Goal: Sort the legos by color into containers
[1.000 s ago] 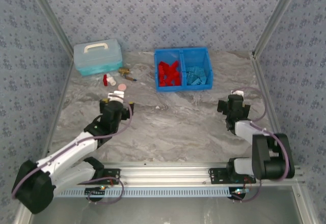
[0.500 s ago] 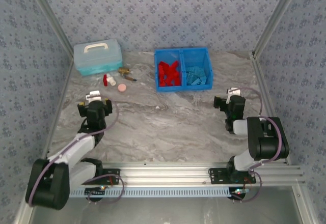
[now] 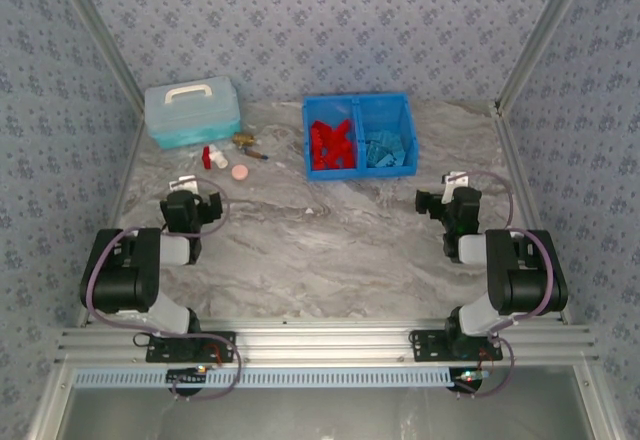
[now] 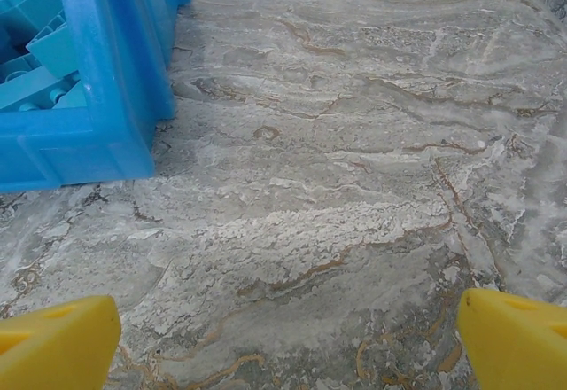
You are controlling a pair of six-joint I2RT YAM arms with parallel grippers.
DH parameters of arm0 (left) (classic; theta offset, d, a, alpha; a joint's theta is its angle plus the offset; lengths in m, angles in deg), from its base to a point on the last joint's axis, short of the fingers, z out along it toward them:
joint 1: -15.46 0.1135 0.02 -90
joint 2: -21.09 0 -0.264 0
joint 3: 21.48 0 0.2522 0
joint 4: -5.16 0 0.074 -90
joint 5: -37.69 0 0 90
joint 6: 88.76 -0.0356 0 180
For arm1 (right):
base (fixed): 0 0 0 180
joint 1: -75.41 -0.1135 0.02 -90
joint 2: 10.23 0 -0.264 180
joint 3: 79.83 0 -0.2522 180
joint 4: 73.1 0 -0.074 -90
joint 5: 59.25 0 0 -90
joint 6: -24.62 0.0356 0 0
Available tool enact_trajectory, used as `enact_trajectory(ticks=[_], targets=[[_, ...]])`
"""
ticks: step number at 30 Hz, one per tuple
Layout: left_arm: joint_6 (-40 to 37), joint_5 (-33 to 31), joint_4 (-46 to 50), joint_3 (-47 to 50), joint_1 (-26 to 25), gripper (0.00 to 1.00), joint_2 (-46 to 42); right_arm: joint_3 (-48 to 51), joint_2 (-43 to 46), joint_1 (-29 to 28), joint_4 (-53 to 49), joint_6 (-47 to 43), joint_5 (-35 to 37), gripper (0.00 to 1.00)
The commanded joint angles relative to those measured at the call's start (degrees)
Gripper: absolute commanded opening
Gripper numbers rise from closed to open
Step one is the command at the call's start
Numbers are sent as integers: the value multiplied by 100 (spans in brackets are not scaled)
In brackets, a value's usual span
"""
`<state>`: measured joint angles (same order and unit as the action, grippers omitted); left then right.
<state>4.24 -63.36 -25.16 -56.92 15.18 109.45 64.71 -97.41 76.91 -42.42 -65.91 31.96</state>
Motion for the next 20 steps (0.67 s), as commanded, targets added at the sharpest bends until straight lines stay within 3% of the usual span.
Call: enact_trajectory(ticks=[1,20], targets=[[-87,293,-470,-125,10,99,-11,-108,20,52,59,-87,-65,100],[-75,308,-321,-159,14,99,-48,-103,25,67,73,-78,-111,100]])
